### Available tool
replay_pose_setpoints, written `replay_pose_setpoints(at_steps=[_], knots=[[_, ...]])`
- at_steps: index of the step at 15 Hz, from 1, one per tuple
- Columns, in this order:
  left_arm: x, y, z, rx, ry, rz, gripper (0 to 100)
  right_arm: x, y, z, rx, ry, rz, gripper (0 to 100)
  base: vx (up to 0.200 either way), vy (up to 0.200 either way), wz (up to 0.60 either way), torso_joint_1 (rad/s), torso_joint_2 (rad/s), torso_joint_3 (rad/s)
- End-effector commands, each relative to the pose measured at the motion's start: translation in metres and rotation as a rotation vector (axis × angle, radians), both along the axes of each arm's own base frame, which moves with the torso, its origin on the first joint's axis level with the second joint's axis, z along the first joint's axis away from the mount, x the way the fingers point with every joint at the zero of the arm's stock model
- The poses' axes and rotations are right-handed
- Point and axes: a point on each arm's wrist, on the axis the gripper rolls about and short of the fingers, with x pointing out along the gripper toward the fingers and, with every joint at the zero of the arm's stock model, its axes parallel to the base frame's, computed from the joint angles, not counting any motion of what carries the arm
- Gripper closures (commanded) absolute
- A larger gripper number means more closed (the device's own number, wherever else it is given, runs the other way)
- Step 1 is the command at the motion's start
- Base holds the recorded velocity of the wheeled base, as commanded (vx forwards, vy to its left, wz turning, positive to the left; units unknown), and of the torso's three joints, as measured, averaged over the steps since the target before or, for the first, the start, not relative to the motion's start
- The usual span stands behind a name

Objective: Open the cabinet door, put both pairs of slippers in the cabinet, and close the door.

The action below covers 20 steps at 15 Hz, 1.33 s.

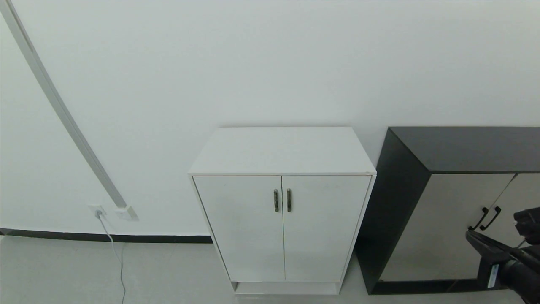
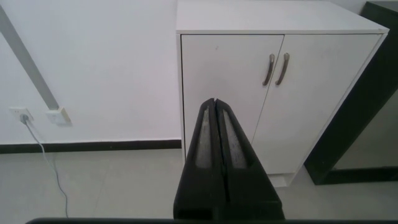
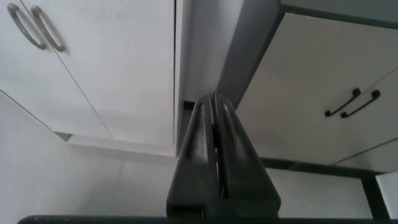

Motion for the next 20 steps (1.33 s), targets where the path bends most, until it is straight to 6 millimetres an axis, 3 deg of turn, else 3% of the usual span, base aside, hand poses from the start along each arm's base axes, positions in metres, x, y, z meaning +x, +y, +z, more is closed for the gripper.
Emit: replay_pose_setpoints(at_steps=[1,4,7,12,20], knots=[[0.000,0.000,0.000,0.000,0.000,-0.002,100,-0.035,-0.014,0.011,0.018,-0.042,0.003,100,0.000,0.000,0.00,0.000,0.00,0.000],[0.000,0.000,0.000,0.000,0.000,-0.002,100,-0.075,-0.024,-0.001,0.008,0.053,0.083,100,0.000,0.000,0.00,0.000,0.00,0.000],[0.000,0.000,0.000,0.000,0.000,-0.002,100,-0.095,-0.029,-0.007,0.014,0.080,0.133,100,0.000,0.000,0.00,0.000,0.00,0.000],[0.000,0.000,0.000,0.001,0.000,-0.002,100,-0.130,-0.039,-0.035,0.009,0.171,0.202,100,0.000,0.000,0.00,0.000,0.00,0.000],[0.000,0.000,0.000,0.001,0.000,-0.002,100,-0.143,-0.042,-0.033,0.038,0.062,0.192,100,0.000,0.000,0.00,0.000,0.00,0.000]])
